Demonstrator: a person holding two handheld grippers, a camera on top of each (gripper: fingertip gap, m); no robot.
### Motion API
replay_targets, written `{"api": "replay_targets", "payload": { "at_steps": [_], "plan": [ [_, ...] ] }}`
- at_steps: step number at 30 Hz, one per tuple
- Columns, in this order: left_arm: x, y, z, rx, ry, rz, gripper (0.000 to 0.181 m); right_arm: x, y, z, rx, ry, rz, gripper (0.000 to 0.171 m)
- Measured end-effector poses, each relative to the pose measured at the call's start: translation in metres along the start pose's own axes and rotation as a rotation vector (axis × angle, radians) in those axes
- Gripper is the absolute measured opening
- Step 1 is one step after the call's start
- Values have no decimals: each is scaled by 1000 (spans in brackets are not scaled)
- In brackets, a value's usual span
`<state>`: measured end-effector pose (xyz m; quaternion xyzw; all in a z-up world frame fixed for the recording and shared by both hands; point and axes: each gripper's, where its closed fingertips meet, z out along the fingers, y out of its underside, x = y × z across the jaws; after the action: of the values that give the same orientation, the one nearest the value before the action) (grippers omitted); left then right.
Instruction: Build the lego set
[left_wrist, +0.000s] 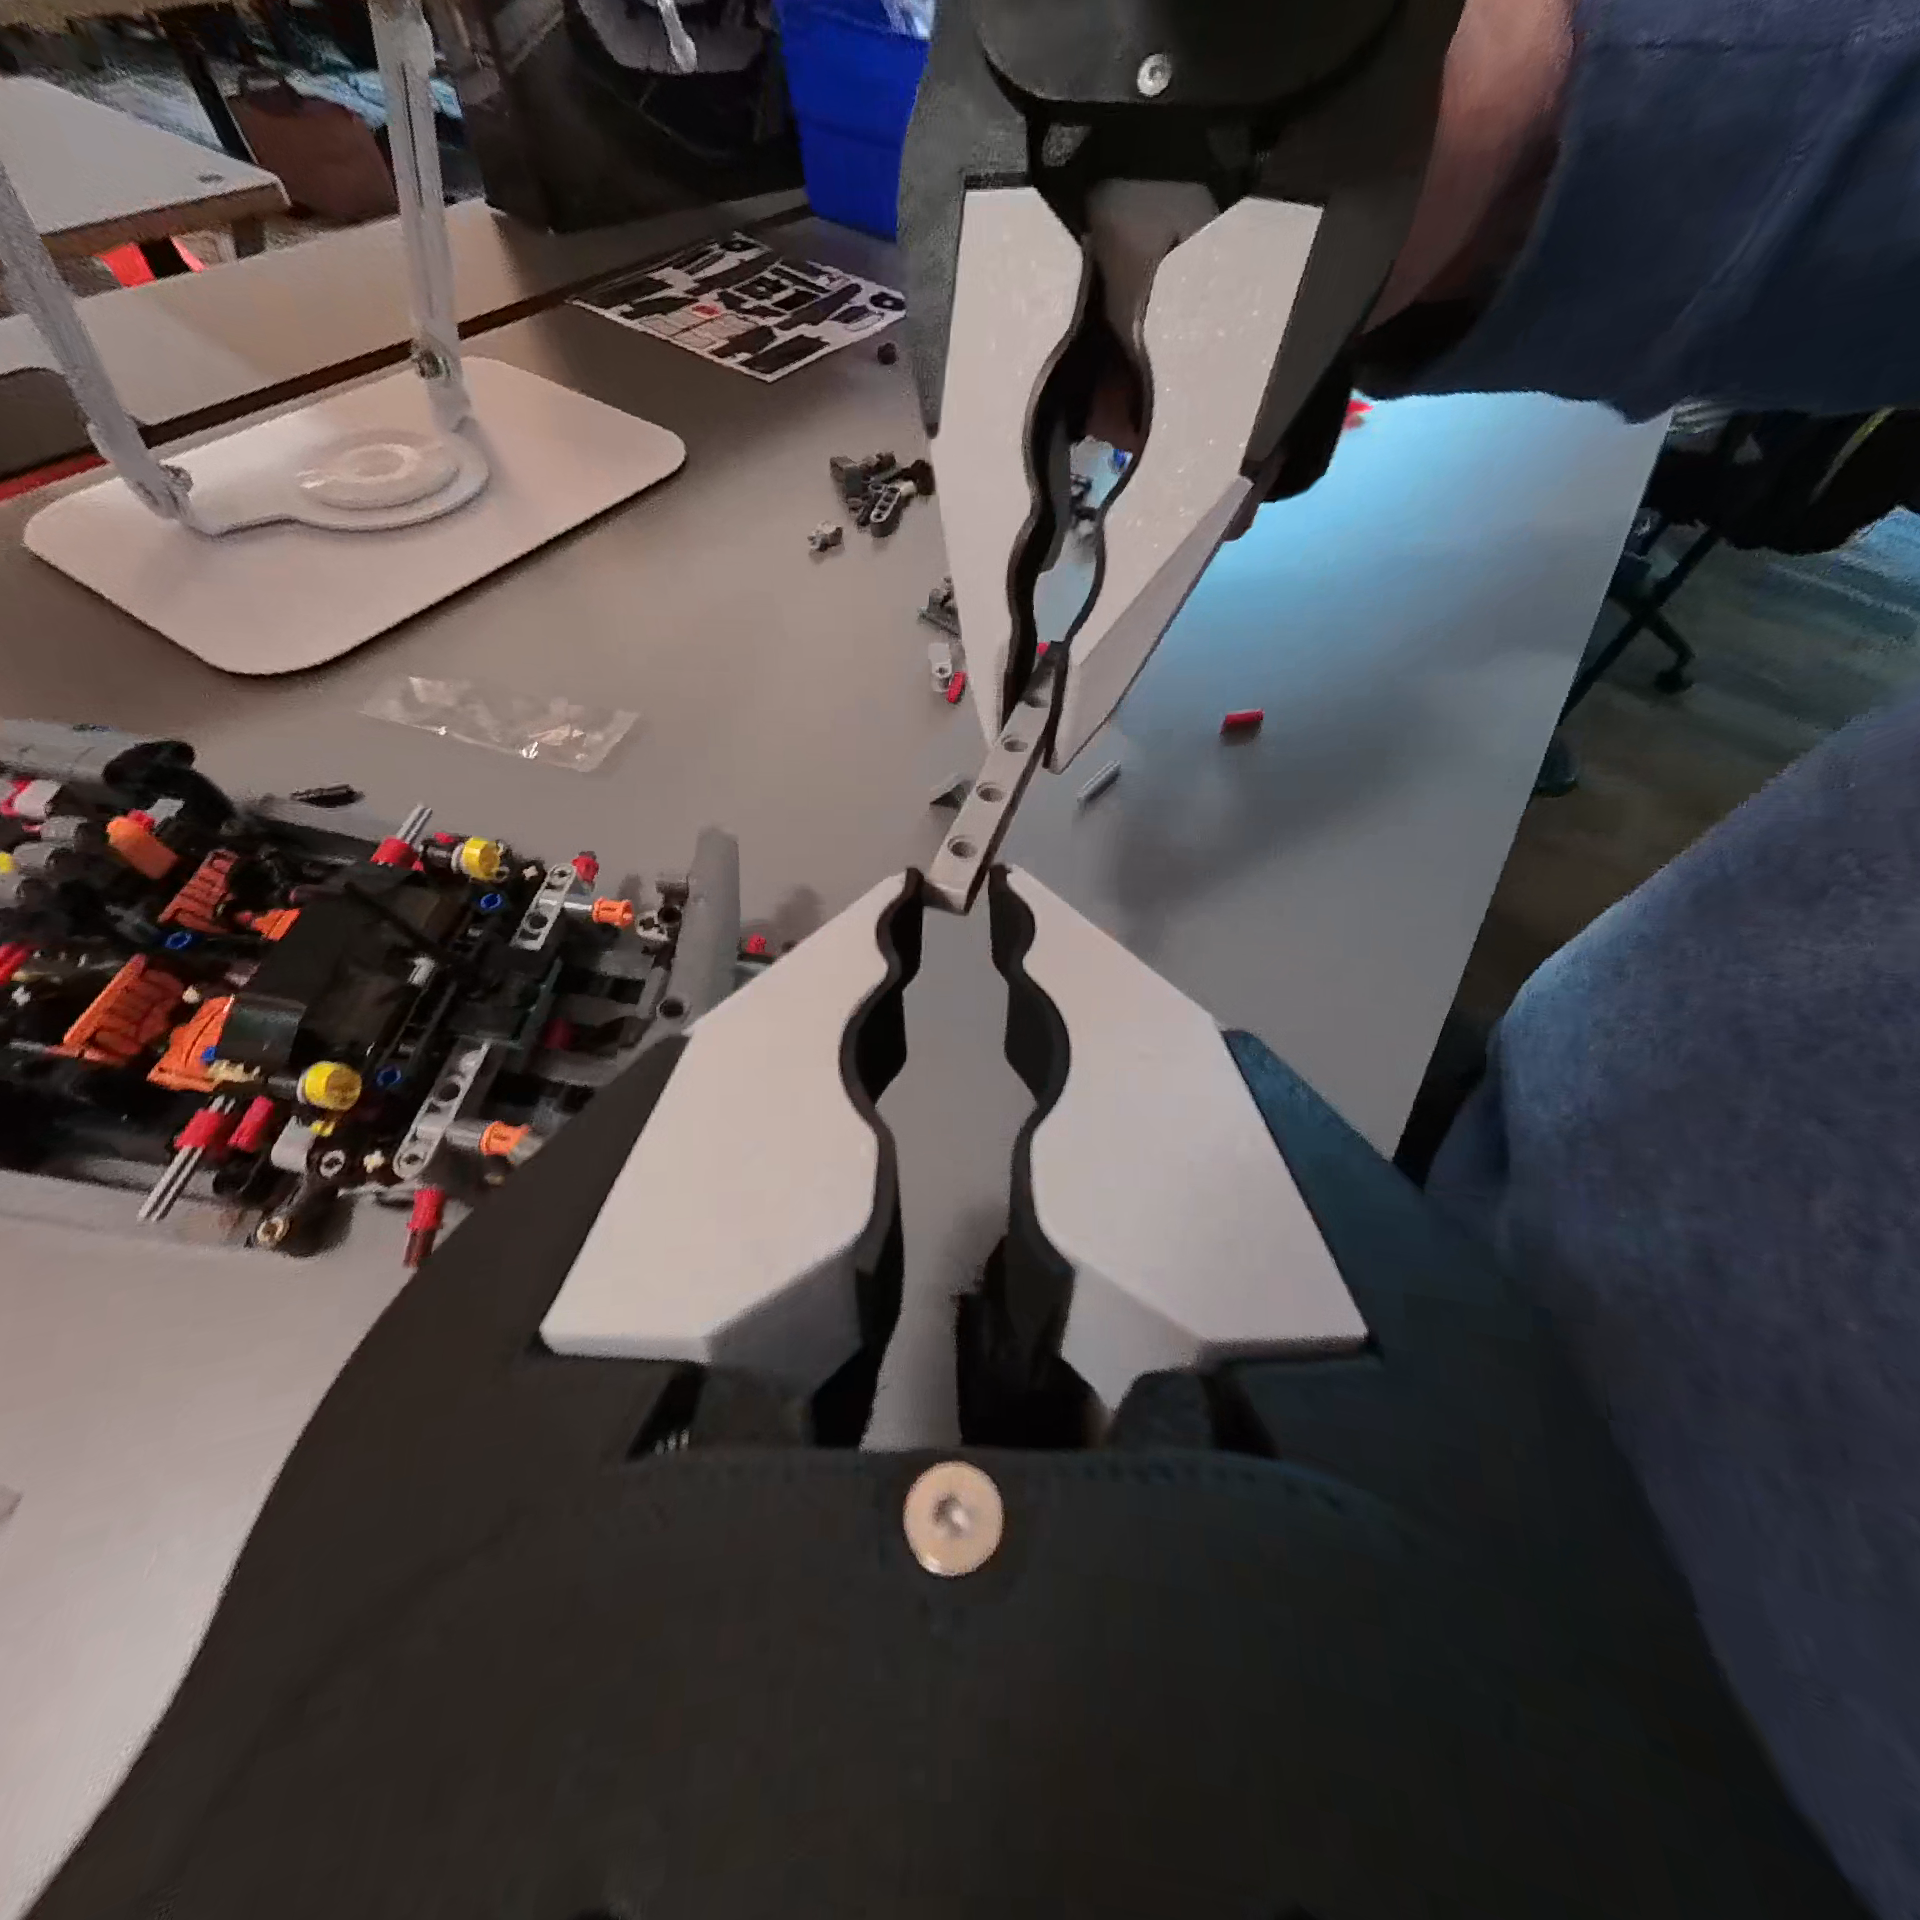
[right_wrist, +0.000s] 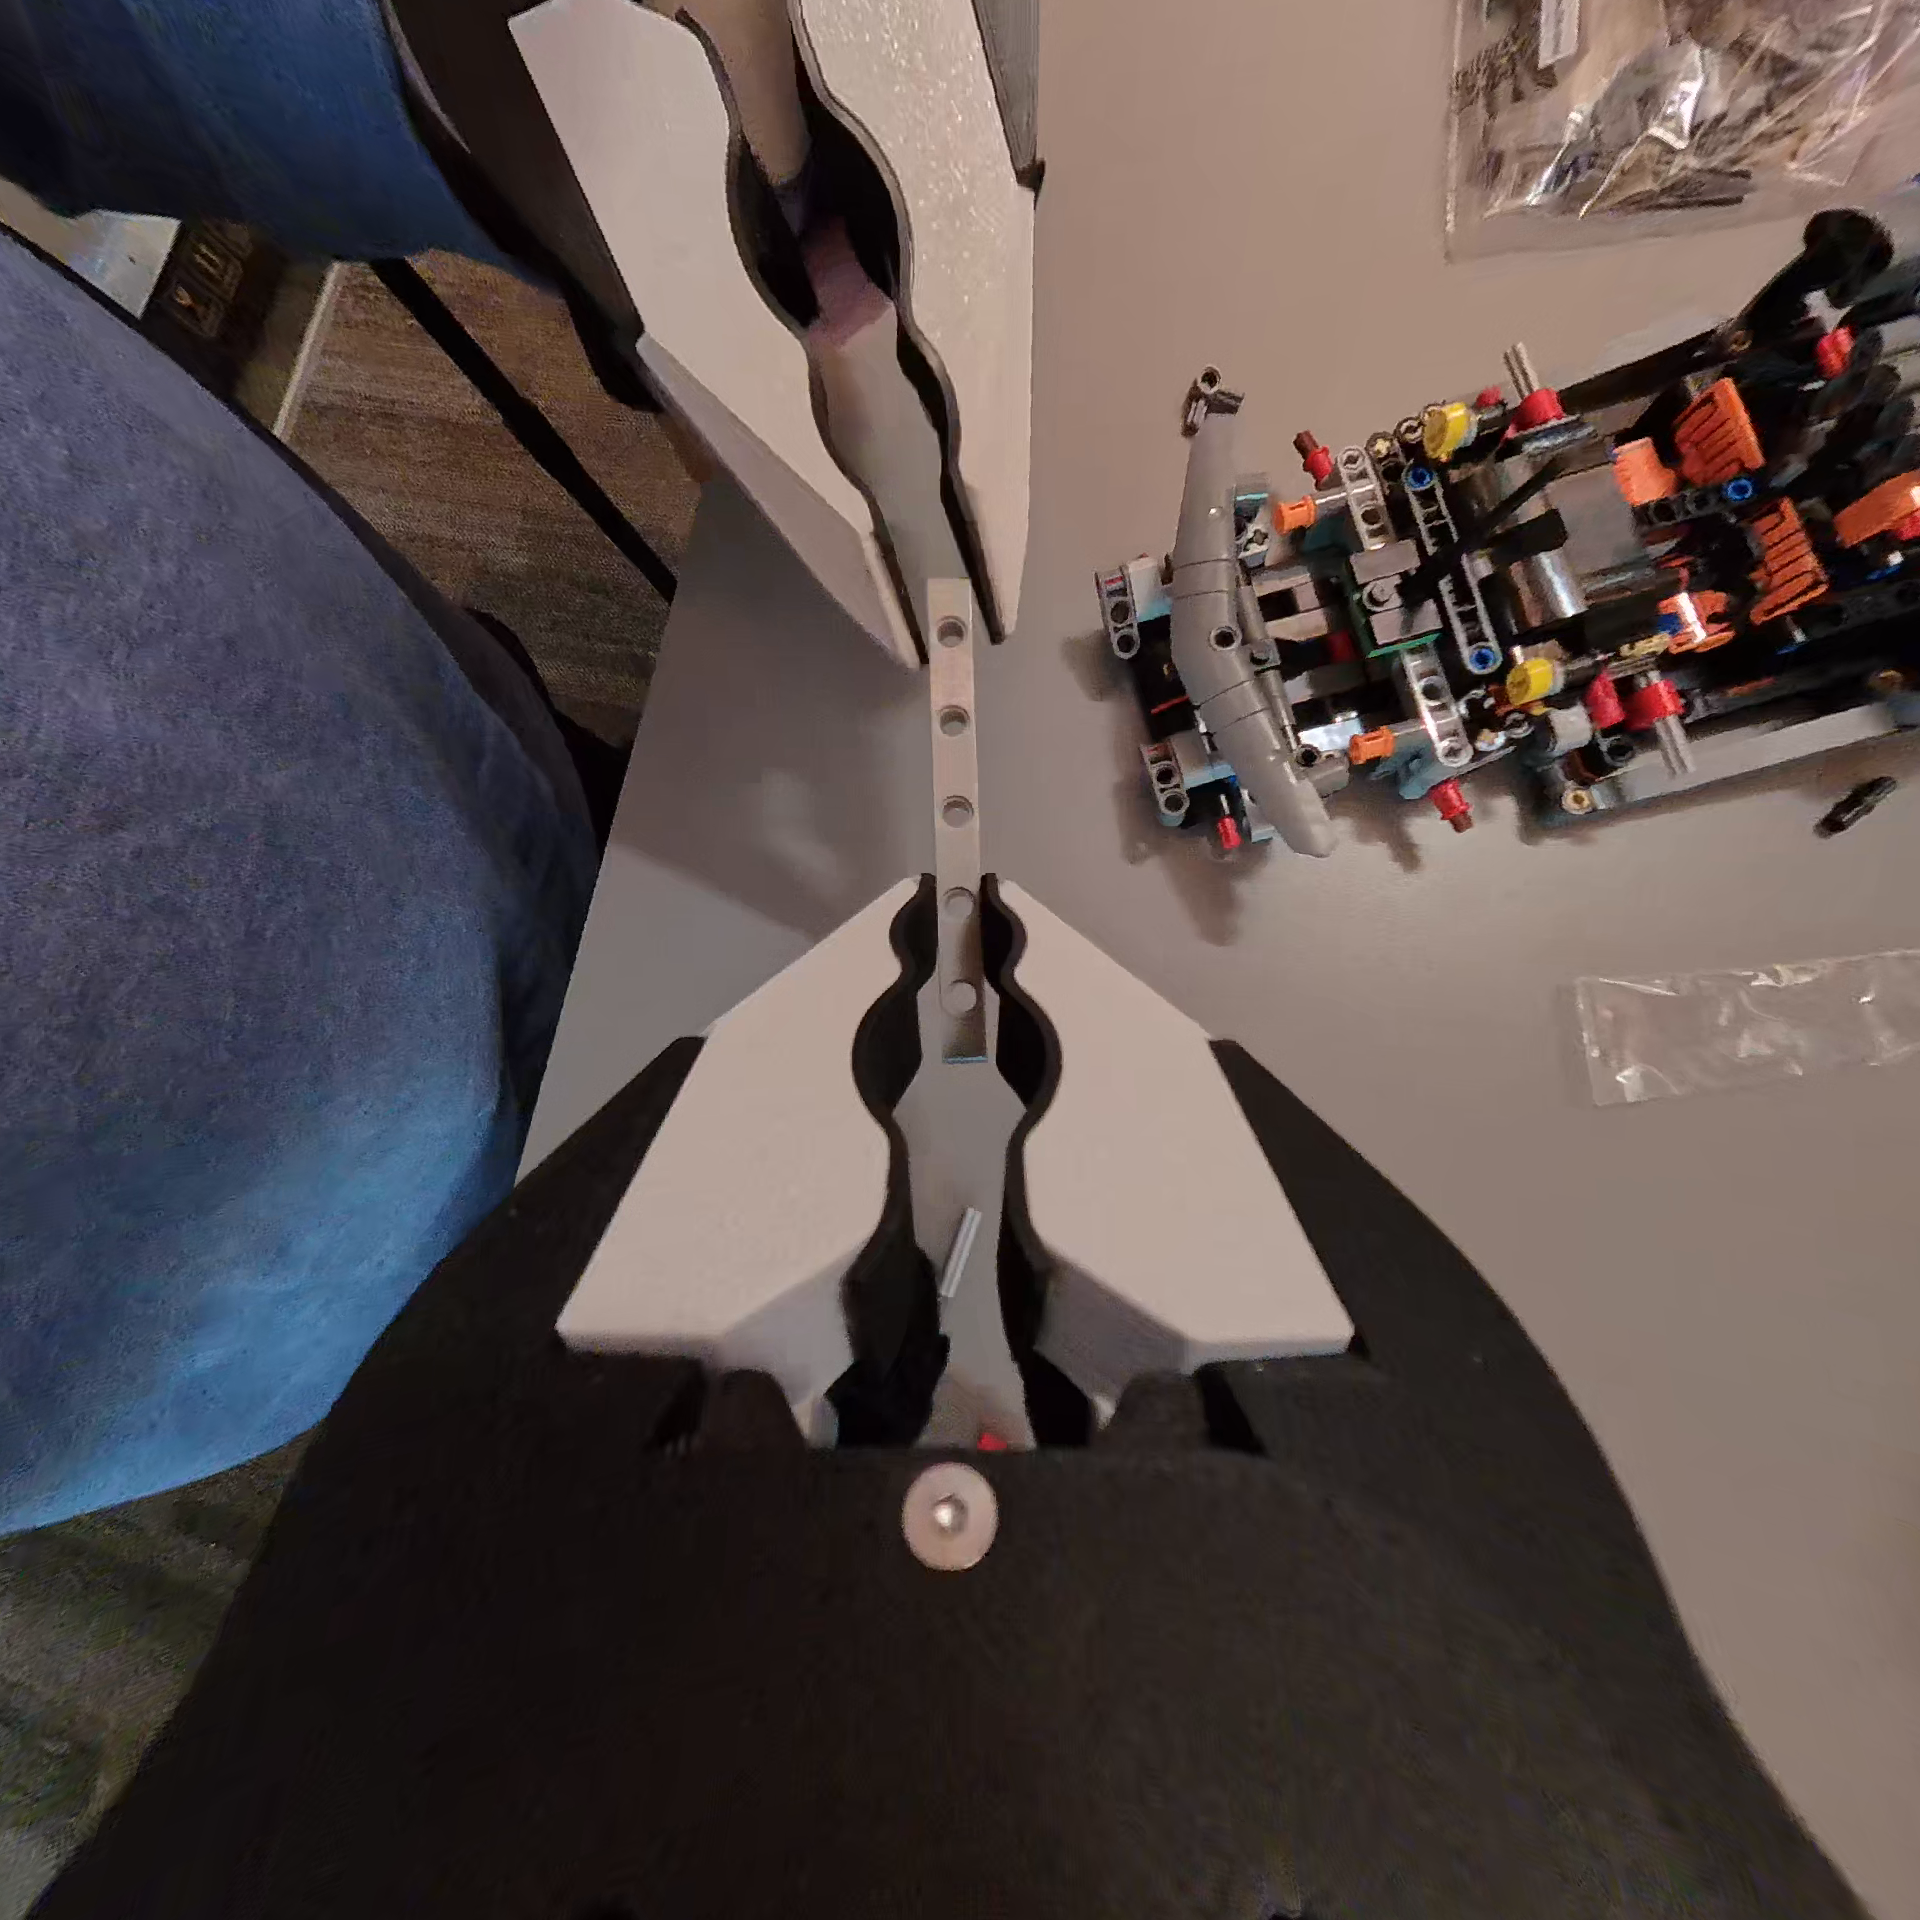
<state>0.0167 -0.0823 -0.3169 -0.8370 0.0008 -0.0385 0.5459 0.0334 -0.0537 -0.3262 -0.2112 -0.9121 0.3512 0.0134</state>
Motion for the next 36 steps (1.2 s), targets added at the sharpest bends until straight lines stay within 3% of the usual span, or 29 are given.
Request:
{"api": "replay_targets", "payload": {
  "at_steps": [9, 24, 30, 36],
  "plan": [
    [-2, 26, -7, -53, -57, 33, 20, -5, 15, 15, -12, -4, 79, 4],
    [-12, 38, -13, -62, -110, 48, 20, 1, 49, 56, -185, 140, -97, 5],
    [-13, 38, -13, -62, -114, 52, 20, 6, 45, 59, -194, 157, -125, 5],
    [-16, 38, -15, -50, -132, 53, 21, 16, 45, 56, -227, 176, -125, 21]
  ]
}}
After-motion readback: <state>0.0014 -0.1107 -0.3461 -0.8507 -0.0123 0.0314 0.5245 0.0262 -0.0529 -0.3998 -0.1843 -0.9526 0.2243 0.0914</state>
